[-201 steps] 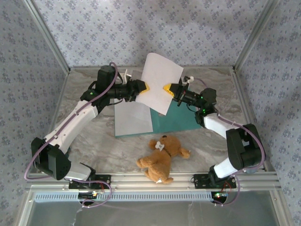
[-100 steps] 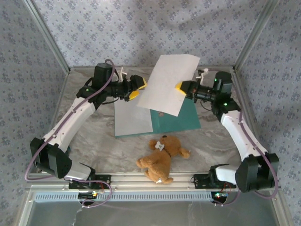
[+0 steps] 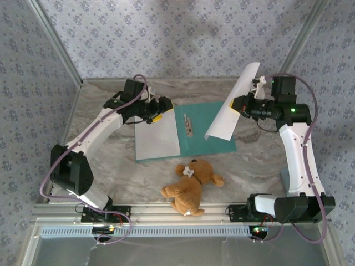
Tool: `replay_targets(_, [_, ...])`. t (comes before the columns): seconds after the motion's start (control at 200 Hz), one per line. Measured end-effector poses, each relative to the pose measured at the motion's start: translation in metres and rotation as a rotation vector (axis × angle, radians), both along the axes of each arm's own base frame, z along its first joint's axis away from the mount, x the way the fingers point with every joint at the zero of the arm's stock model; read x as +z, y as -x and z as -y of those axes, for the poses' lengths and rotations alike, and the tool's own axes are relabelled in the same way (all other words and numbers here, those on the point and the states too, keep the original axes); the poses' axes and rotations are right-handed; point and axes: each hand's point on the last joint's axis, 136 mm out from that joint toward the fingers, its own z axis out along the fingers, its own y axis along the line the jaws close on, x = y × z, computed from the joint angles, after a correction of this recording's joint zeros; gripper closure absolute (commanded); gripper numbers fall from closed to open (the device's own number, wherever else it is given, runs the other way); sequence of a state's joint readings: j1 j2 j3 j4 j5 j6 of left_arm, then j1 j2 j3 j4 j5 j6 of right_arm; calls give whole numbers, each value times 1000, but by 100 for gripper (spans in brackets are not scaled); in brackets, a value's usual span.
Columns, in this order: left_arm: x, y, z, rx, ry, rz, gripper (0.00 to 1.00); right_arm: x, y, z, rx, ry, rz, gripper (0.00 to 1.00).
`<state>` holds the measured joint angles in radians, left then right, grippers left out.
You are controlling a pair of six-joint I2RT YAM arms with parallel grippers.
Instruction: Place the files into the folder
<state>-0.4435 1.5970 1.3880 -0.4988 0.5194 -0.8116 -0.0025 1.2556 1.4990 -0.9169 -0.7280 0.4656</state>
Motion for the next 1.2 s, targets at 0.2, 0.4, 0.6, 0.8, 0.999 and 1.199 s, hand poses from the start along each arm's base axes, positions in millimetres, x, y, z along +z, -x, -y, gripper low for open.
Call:
replay_targets(0.2, [-56, 6, 7, -19, -93, -87, 23, 3, 8, 13, -16, 118, -3, 100])
replay_targets(0.4, [-98, 18, 2, -26, -160, -160, 24, -7, 6, 16, -13, 156, -39, 100])
replay_targets(0.6, [-124, 22, 0, -37, -190, -197, 27, -22, -5, 13, 7, 169, -89, 100])
replay_targets(0.8, [-149, 24, -2, -42, -217, -242, 29, -31, -16, 0, 52, 180, -113, 100])
replay_targets(0.999, [-168, 33, -8, -46, -246, -280, 31, -36, -22, -11, 84, 183, -122, 100])
replay_targets(1.199, [-190, 44, -21, -41, -299, -313, 32, -39, -27, -15, 96, 180, -124, 100])
